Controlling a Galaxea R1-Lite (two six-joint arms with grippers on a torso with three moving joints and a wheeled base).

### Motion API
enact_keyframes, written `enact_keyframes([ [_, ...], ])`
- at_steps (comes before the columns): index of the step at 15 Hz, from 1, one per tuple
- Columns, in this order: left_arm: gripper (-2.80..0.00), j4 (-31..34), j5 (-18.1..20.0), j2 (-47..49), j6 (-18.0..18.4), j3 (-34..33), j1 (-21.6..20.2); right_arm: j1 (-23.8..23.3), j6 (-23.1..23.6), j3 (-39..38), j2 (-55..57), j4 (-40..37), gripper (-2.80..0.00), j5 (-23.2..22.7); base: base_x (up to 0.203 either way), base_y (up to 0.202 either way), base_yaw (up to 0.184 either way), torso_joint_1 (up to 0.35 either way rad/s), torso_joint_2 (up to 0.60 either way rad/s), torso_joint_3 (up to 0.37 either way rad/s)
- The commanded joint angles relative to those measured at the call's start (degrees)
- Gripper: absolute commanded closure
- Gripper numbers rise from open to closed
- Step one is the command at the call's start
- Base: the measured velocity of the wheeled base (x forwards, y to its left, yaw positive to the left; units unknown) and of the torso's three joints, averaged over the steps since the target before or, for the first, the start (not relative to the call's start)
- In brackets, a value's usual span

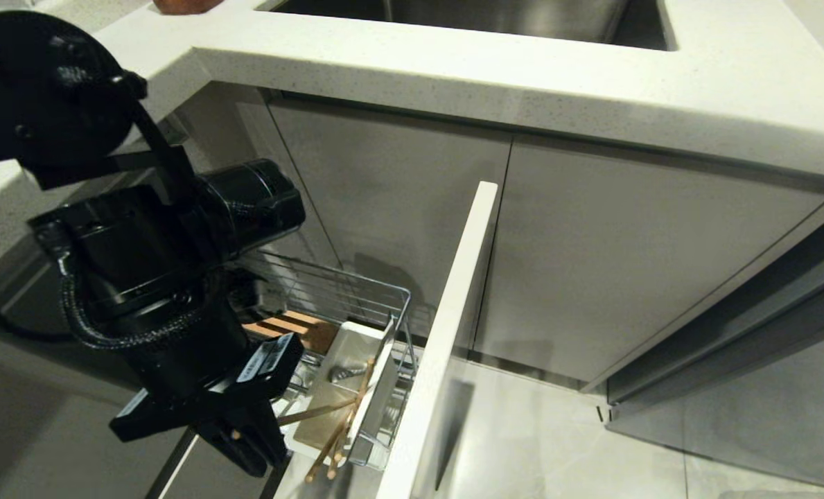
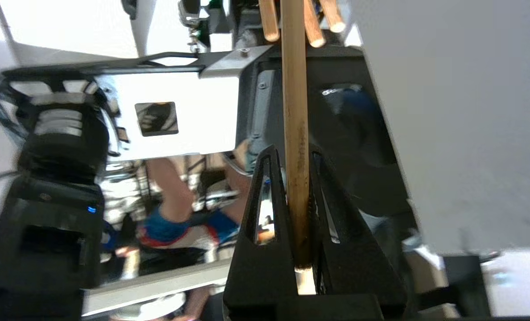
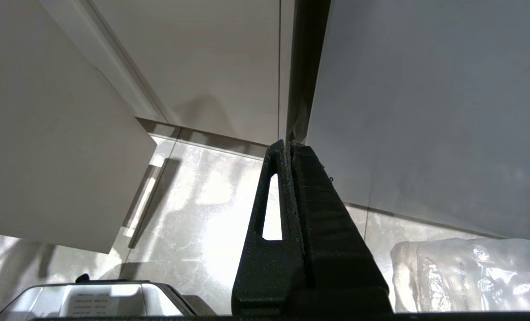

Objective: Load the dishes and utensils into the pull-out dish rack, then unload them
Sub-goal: Take the chopsticks out of the cupboard

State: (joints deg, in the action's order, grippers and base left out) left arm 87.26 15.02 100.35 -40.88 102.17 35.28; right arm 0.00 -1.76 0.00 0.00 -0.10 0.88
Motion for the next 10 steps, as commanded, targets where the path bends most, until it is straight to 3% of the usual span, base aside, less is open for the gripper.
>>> enact_keyframes([
  [1,0.0,0.4,0.09,-2.09,-0.93,0.31,0.23,0.04,0.0,-0.13,0.05,0.01,0.0,0.0,0.0,0.0,0.0,0.0,0.0,0.0],
  [5,0.0,0.4,-0.28,-7.14,-4.03,0.91,1.8,0.01,0.0,-0.17,0.0,0.01,0.0,0.0,0.0,0.0,0.0,0.0,0.0,0.0],
  [10,0.0,0.4,-0.43,-11.63,-4.8,0.58,1.81,0.01,0.0,-0.14,0.01,0.01,0.0,0.0,0.0,0.0,0.0,0.0,0.0,0.0],
])
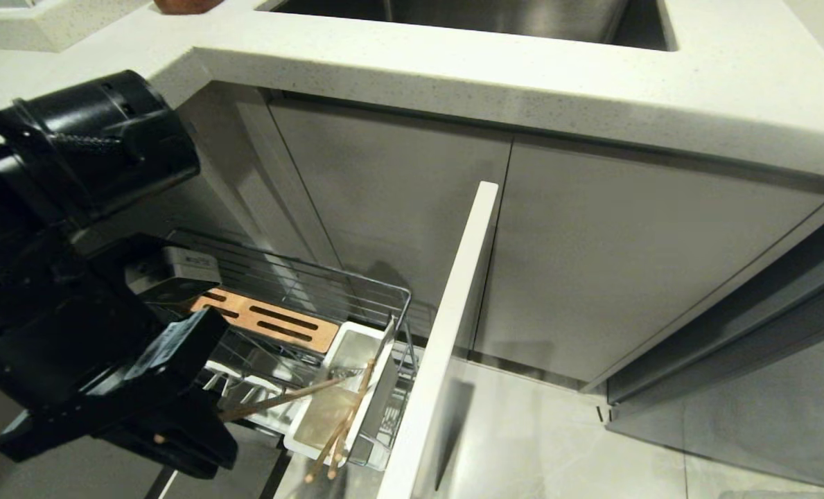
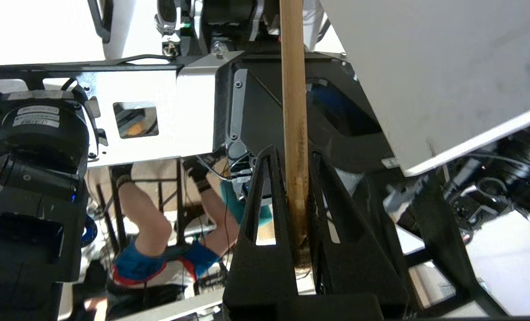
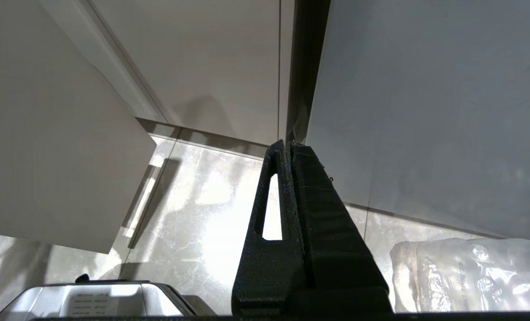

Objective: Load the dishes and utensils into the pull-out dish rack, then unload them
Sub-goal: Take the chopsticks out of the cupboard

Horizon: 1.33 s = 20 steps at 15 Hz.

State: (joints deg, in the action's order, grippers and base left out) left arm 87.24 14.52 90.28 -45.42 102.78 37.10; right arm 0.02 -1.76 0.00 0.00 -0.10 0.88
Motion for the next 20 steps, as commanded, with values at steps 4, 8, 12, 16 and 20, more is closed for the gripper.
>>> enact_keyframes([
  [4,0.0,0.43,0.01,-5.93,-0.32,-0.05,-0.29,0.01,0.0,-0.17,0.0,0.01,0.0,0.0,0.0,0.0,0.0,0.0,0.0,0.0],
  [8,0.0,0.43,-0.05,-12.15,0.16,5.0,-0.18,0.0,0.0,-0.09,0.0,0.01,0.0,0.0,0.0,0.0,0.0,0.0,0.0,0.0],
  [12,0.0,0.43,-3.57,-19.22,4.4,8.93,-0.18,-0.01,0.0,-0.16,0.01,0.01,0.0,0.0,0.0,0.0,0.0,0.0,0.0,0.0],
  [16,0.0,0.43,-7.9,-27.6,16.84,9.01,-4.11,0.05,0.0,-0.12,0.0,0.01,0.0,0.0,0.0,0.0,0.0,0.0,0.0,0.0],
  [20,0.0,-2.98,-12.97,-29.52,24.47,8.95,-11.51,0.05,0.0,-0.12,0.0,0.01,0.0,0.0,0.0,0.0,0.0,0.0,0.0,0.0],
])
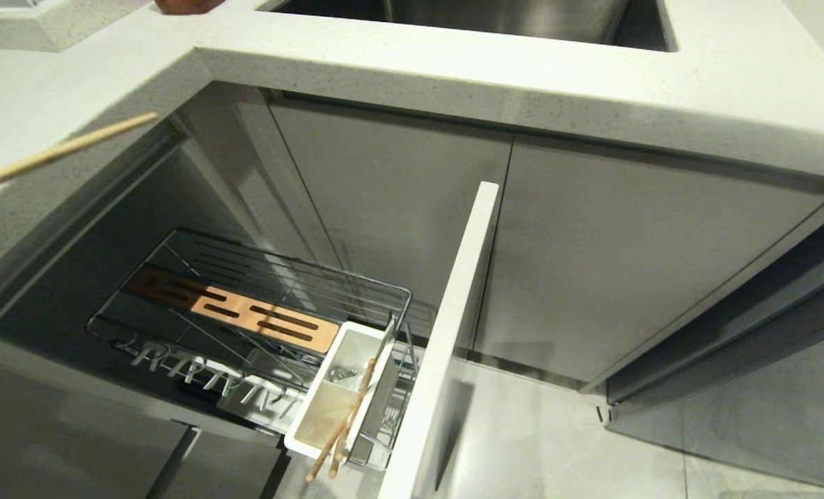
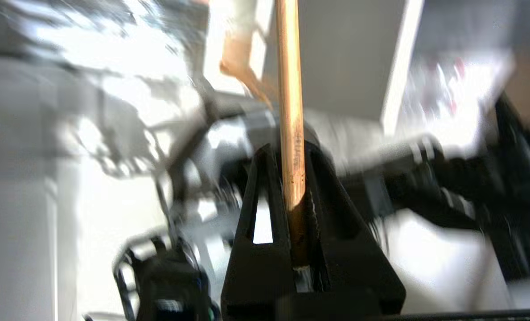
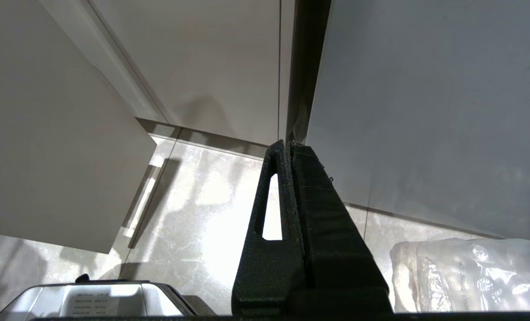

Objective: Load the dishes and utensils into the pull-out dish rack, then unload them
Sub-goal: Take the chopsticks out of the cupboard

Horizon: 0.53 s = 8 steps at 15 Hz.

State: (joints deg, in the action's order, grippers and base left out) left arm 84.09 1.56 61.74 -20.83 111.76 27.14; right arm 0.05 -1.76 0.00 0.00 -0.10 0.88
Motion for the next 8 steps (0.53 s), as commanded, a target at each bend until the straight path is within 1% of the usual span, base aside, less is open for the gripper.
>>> enact_keyframes([
  [1,0.0,-1.42,-0.34,-0.95,-0.01,-0.04,-4.79,-0.01,0.0,-0.13,0.09,0.01,0.0,0.0,0.0,0.0,0.0,0.0,0.0,0.0],
  [3,0.0,-5.83,-0.46,-1.08,-0.01,-0.05,-13.48,0.04,0.0,-0.16,0.0,0.01,0.0,0.0,0.0,0.0,0.0,0.0,0.0,0.0],
  [4,0.0,-7.94,-0.49,-1.2,-0.09,-0.05,-17.15,0.03,0.0,-0.1,0.01,0.01,0.0,0.0,0.0,0.0,0.0,0.0,0.0,0.0],
  [7,0.0,-14.67,-0.62,-1.75,-1.17,-0.05,-34.07,-0.05,0.0,-0.16,0.01,0.01,0.0,0.0,0.0,0.0,0.0,0.0,0.0,0.0],
  [8,0.0,-16.19,-0.64,-1.97,-1.68,-0.05,-40.49,0.04,0.0,-0.18,0.0,0.01,0.0,0.0,0.0,0.0,0.0,0.0,0.0,0.0],
])
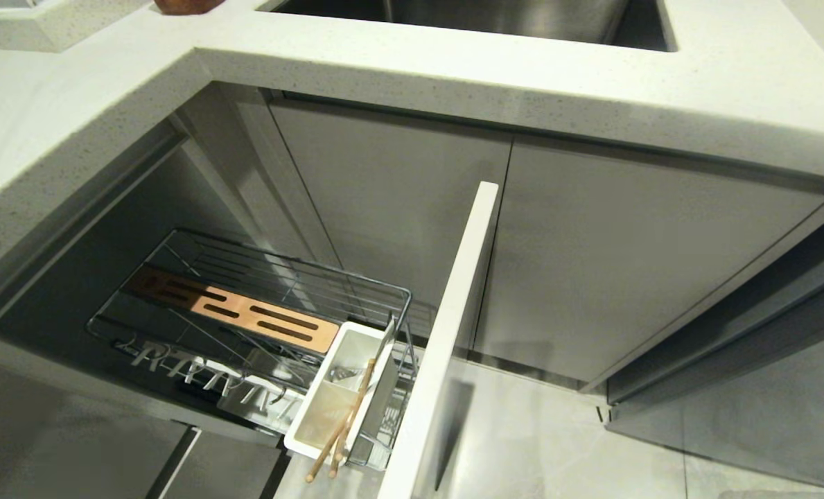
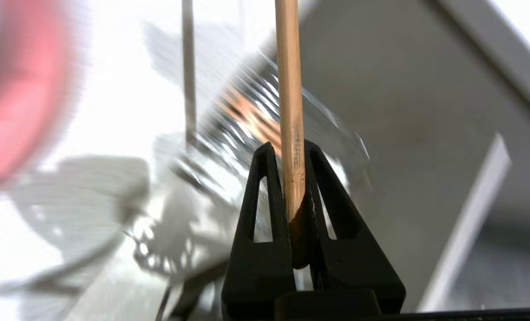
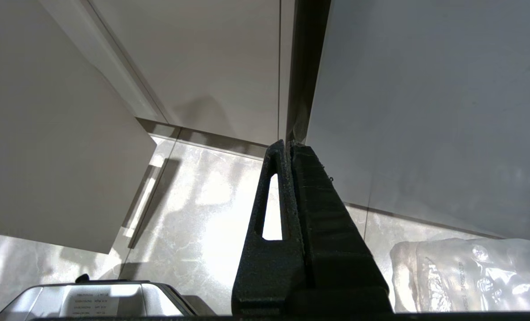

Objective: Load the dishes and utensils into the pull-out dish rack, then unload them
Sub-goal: Take the chopsticks out of the cupboard

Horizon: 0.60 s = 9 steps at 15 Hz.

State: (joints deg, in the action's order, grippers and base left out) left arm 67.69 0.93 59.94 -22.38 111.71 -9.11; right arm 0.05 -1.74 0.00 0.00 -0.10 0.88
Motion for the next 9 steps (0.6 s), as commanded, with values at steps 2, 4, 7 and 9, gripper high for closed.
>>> enact_keyframes([
  [2,0.0,-1.91,-0.02,-0.71,-1.02,-0.06,-15.84,0.0,-0.02,-0.16,0.02,0.01,0.0,0.0,0.0,0.0,0.0,0.0,0.0,0.0],
  [4,0.0,-3.12,-0.08,-1.25,-2.59,-0.32,-26.05,0.04,-0.02,-0.15,0.0,0.01,0.0,0.0,0.0,0.0,0.0,0.0,0.0,0.0],
  [7,0.0,-4.55,-1.17,-1.41,-5.22,-0.97,-37.99,-0.01,-0.02,-0.13,0.0,0.01,0.0,0.0,0.0,0.0,0.0,0.0,0.0,0.0],
  [9,0.0,-4.89,-4.63,0.51,-7.37,-1.54,-40.93,0.03,-0.02,-0.11,0.02,0.01,0.0,0.0,0.0,0.0,0.0,0.0,0.0,0.0],
])
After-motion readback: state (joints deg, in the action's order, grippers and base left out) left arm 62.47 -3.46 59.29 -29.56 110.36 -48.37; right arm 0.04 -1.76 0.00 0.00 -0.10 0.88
